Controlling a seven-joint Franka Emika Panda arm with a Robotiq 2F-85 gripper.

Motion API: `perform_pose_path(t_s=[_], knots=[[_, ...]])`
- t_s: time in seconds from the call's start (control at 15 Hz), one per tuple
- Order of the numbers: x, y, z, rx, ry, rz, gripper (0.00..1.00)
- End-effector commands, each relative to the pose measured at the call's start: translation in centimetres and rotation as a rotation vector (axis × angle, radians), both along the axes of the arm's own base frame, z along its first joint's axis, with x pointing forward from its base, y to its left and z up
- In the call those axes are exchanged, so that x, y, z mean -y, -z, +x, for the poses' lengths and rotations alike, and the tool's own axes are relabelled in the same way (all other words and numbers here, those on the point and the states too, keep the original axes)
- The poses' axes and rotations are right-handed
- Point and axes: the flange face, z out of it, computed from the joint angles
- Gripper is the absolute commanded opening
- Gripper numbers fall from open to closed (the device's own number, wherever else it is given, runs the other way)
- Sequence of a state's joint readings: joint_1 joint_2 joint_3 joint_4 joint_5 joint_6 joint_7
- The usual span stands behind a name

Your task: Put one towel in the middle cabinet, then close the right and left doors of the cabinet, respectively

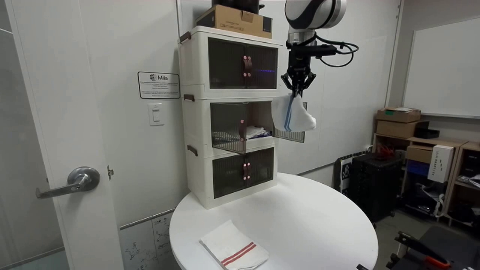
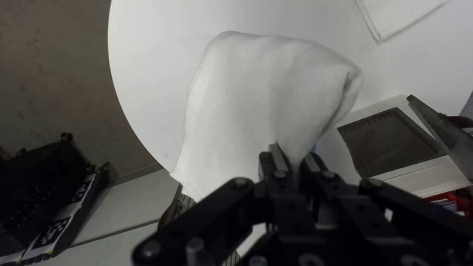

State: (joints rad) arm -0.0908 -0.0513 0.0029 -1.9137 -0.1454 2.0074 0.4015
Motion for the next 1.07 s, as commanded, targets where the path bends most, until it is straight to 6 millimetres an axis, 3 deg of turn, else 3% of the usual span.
perform_pose_path(t_s=[0.0, 0.6, 0.67, 1.0], knots=[[0.3, 0.7, 3.7, 0.027, -0.02, -0.031, 0.04], [1.4, 1.7, 11.0, 0.107, 0.005, -0.013, 0.03], [1.3, 2.1, 9.1, 0.079, -0.004, -0.017, 0.11], [1.4, 2.3, 10.5, 0.089, -0.003, -0.018, 0.11]])
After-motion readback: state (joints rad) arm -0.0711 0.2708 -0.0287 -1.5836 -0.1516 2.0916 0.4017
